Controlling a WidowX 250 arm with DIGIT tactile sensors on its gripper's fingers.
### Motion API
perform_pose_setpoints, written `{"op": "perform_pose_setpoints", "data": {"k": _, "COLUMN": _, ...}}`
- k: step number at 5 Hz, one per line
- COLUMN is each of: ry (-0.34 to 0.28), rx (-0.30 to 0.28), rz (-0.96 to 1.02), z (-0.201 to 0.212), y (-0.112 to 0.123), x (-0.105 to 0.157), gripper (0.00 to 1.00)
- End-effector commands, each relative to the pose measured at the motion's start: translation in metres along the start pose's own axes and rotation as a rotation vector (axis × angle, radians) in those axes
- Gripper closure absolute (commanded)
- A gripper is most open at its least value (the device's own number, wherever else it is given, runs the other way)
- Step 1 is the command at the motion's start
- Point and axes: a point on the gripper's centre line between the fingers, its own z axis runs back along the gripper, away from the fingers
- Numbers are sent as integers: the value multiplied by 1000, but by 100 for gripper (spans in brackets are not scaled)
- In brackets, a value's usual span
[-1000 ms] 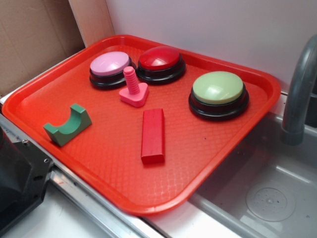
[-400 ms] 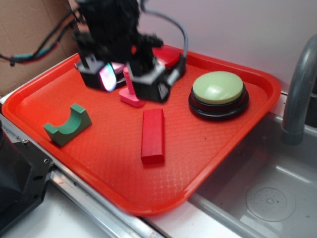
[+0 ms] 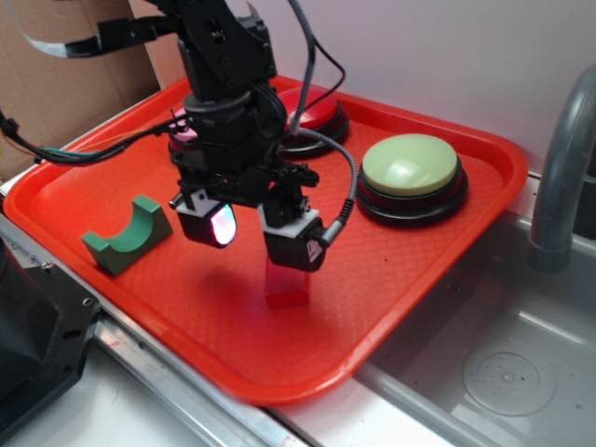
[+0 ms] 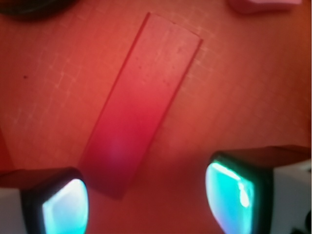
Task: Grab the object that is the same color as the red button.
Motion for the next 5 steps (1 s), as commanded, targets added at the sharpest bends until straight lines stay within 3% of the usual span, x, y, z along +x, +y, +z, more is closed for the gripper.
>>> {"op": "perform_pose_setpoints", "data": {"k": 1, "ry": -48, "rx": -37, "rz": 32, "z": -13, "y": -10, "x": 13, "gripper": 0}}
{"op": "perform_pose_setpoints", "data": {"k": 3, "ry": -20, "rx": 11, "rz": 35, "z": -43, "y": -8, "x": 3, "gripper": 0}}
{"op": "perform_pose_setpoints", "data": {"k": 4, "ry": -44, "rx": 25, "rz": 8, "z": -40, "y": -4, "x": -6, "gripper": 100}}
{"op": "perform_pose_setpoints", "data": {"k": 5, "ry": -77, "rx": -13, "rz": -108, "z": 0, "y": -1, "x": 2, "gripper": 100}}
